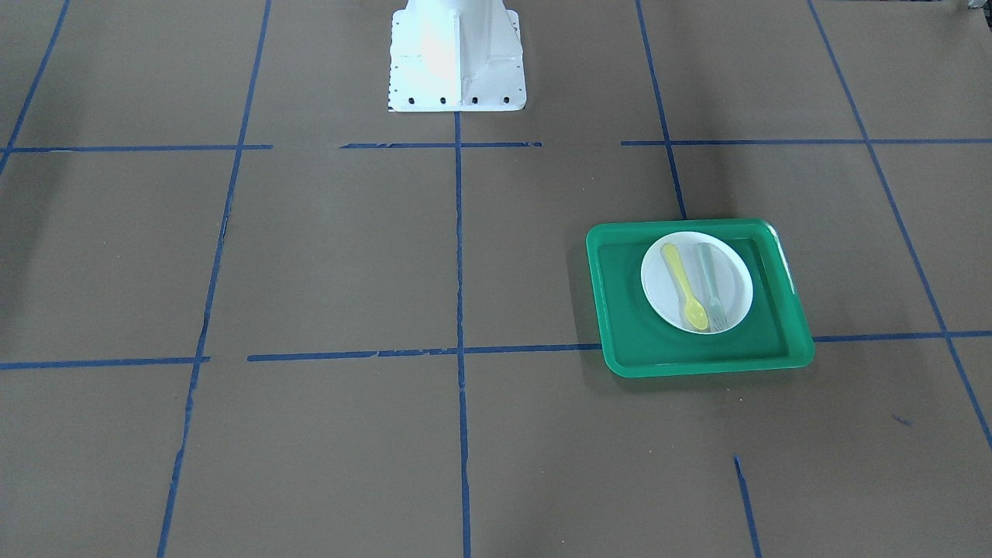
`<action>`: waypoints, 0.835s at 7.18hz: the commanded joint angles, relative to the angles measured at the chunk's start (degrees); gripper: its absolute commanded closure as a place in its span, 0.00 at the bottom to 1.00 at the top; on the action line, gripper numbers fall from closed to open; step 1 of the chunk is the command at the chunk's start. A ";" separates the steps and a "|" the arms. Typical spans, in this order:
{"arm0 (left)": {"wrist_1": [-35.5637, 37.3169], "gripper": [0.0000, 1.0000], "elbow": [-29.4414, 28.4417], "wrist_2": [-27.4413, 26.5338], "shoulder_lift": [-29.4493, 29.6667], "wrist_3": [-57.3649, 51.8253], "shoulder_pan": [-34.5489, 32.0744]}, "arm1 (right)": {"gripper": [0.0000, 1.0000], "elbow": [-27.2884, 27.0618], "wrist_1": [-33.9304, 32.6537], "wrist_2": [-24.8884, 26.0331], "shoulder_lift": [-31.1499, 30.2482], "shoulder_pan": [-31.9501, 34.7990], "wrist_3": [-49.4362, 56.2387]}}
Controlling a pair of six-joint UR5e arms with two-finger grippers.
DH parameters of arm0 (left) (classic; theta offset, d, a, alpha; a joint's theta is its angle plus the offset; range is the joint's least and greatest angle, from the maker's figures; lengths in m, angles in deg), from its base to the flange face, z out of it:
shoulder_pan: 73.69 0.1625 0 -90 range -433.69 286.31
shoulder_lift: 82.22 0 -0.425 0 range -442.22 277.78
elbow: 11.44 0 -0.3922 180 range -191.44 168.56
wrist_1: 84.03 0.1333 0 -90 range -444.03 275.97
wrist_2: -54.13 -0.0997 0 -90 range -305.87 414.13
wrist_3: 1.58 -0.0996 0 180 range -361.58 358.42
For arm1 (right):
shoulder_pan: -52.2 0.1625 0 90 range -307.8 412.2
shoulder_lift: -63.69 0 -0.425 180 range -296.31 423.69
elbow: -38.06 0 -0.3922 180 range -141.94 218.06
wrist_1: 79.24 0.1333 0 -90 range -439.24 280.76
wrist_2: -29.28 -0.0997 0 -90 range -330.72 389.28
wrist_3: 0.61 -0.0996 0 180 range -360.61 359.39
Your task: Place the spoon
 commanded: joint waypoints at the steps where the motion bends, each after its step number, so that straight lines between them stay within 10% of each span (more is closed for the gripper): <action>1: -0.08 0.00 0.31 -0.04 0.56 0.00 0.00 | 0.00 0.00 0.06 -0.04 0.08 0.00 0.00; 6: -9.39 0.00 1.97 0.66 2.06 4.88 0.96 | 0.00 0.00 0.06 -0.04 0.08 0.00 0.00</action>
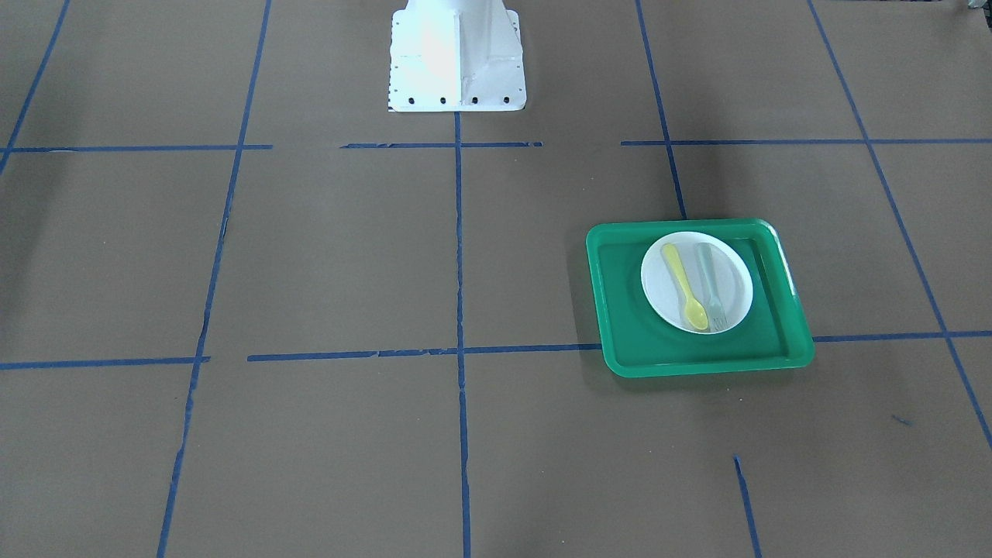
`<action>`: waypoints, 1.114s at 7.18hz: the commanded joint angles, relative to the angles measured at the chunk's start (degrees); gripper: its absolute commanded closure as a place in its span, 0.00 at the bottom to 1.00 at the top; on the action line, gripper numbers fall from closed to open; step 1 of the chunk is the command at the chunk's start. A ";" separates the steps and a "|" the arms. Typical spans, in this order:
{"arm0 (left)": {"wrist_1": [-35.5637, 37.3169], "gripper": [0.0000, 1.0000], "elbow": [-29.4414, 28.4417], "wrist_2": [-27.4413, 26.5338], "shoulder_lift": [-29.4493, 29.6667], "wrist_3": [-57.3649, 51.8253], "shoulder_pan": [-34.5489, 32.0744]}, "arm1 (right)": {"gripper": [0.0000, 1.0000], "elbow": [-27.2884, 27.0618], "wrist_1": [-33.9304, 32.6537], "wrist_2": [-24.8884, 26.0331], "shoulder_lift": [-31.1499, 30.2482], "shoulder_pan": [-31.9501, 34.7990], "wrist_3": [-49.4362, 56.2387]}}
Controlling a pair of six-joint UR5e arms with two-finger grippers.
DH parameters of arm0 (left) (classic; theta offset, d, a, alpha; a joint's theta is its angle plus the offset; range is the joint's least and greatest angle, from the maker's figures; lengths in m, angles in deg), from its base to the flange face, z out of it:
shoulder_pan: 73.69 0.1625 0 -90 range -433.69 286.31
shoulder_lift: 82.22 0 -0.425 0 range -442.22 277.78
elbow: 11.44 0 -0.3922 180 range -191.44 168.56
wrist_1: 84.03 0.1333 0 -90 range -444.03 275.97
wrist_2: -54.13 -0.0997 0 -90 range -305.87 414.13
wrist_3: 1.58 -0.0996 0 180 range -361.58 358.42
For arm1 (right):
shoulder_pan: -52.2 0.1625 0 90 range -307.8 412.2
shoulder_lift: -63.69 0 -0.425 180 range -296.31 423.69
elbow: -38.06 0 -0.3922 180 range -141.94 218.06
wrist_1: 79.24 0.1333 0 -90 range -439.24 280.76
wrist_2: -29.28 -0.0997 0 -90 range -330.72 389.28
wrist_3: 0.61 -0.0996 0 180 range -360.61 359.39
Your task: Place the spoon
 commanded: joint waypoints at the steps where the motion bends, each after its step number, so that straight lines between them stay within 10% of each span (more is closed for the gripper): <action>1: -4.18 0.00 2.05 -0.32 0.22 9.33 6.50 | 0.00 0.00 0.01 0.00 -0.04 0.00 0.00; 8: -14.12 0.00 -1.16 -16.05 18.82 61.21 40.19 | 0.00 0.00 0.01 0.09 0.05 0.00 0.00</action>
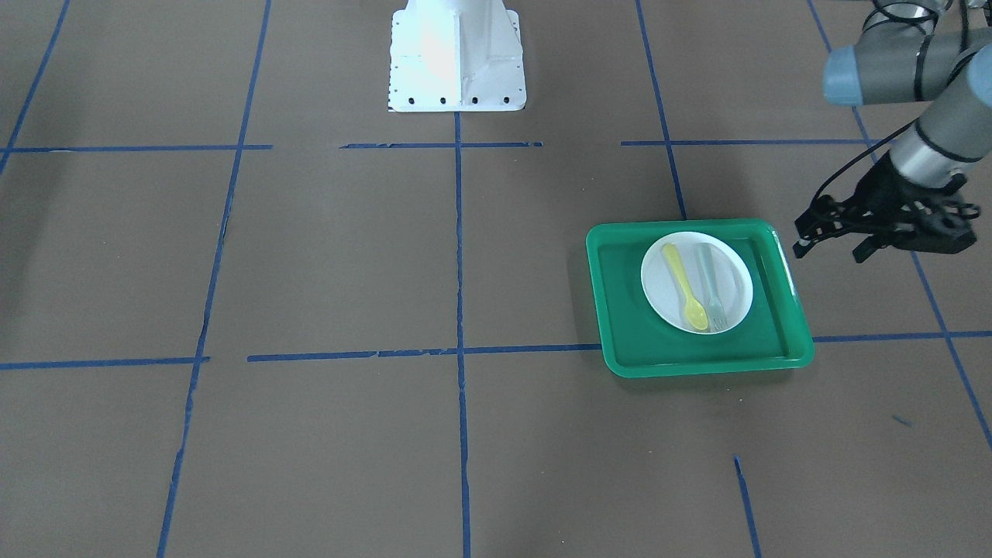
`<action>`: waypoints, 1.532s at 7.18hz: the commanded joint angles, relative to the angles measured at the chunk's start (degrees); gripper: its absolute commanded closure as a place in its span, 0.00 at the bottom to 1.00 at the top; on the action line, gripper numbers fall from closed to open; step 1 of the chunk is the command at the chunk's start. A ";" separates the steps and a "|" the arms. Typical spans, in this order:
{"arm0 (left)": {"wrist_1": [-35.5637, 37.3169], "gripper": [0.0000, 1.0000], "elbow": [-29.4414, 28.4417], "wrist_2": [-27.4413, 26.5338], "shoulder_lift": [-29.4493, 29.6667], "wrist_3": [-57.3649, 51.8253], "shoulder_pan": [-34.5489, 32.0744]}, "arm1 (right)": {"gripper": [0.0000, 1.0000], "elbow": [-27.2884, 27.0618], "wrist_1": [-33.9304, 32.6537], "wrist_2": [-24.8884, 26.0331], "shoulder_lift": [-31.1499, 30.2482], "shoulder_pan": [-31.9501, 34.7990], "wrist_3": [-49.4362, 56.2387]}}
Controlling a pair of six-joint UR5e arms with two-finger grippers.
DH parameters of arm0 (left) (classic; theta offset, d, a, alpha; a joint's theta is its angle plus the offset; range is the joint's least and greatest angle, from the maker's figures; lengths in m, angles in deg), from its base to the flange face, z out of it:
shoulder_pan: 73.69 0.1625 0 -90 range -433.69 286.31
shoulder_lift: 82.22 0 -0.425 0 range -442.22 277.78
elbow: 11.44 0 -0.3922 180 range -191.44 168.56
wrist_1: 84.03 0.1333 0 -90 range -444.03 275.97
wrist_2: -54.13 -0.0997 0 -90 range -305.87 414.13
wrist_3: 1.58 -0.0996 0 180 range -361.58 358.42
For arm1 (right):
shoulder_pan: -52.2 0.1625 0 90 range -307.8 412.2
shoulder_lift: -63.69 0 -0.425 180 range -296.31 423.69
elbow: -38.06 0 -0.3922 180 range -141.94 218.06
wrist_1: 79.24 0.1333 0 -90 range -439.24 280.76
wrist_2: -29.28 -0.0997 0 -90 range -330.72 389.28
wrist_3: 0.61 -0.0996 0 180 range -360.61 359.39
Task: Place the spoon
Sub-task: 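Move the left gripper over the plate and lower onto the yellow spoon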
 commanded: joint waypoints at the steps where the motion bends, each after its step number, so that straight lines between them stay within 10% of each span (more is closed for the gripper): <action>1: -0.04 0.00 -3.98 -3.08 4.65 6.18 6.87 | 0.00 0.00 0.03 -0.02 0.01 0.00 0.00; 11: -0.04 0.46 -7.41 -5.82 7.37 10.05 11.90 | 0.00 0.00 0.03 -0.02 -0.08 0.00 0.00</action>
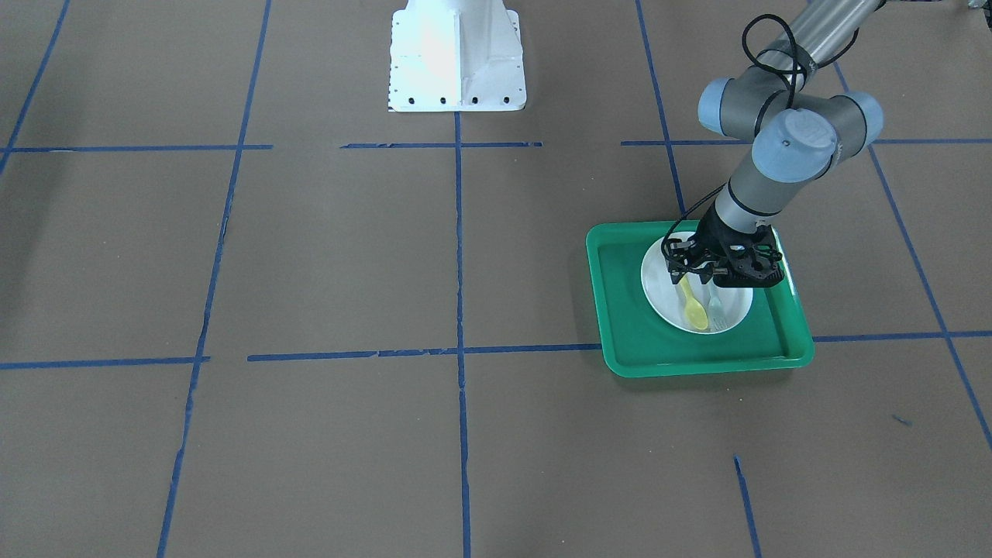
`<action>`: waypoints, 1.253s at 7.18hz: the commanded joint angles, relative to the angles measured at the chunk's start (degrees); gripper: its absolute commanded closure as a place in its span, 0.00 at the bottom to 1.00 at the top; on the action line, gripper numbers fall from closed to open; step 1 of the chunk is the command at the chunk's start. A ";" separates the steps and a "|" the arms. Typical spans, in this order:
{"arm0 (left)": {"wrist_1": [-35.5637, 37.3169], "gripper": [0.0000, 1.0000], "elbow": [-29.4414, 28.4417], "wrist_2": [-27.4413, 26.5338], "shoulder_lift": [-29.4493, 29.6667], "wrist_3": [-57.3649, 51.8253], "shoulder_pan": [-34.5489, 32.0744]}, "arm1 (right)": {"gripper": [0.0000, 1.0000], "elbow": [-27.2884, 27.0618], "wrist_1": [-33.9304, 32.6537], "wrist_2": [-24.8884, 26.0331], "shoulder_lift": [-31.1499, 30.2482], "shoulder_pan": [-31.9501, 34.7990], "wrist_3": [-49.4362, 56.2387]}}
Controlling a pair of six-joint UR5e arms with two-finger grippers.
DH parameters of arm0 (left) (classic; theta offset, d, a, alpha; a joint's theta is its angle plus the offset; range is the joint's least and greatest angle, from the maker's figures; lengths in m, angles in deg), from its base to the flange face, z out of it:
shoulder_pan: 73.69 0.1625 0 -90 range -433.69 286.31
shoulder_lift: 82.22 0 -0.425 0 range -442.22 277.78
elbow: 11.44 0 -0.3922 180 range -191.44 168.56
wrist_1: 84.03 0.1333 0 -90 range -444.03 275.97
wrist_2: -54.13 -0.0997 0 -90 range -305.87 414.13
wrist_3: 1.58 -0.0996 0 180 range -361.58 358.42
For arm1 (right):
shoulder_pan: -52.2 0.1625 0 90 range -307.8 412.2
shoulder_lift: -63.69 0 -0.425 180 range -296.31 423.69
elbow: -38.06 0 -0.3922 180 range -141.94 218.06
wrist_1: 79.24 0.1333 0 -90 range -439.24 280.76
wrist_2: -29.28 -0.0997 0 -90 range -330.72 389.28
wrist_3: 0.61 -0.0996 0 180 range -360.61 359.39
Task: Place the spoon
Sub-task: 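Move the left gripper over the plate and lower onto the yellow spoon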
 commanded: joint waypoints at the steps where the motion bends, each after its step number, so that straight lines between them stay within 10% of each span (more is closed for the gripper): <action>1: 0.00 0.46 -0.59 0.07 0.28 0.00 0.17 | 0.00 0.00 0.04 0.00 0.00 0.00 0.00; 9: 0.00 0.55 -1.20 0.07 0.28 0.00 0.69 | 0.00 0.00 -0.05 0.00 0.00 0.00 0.00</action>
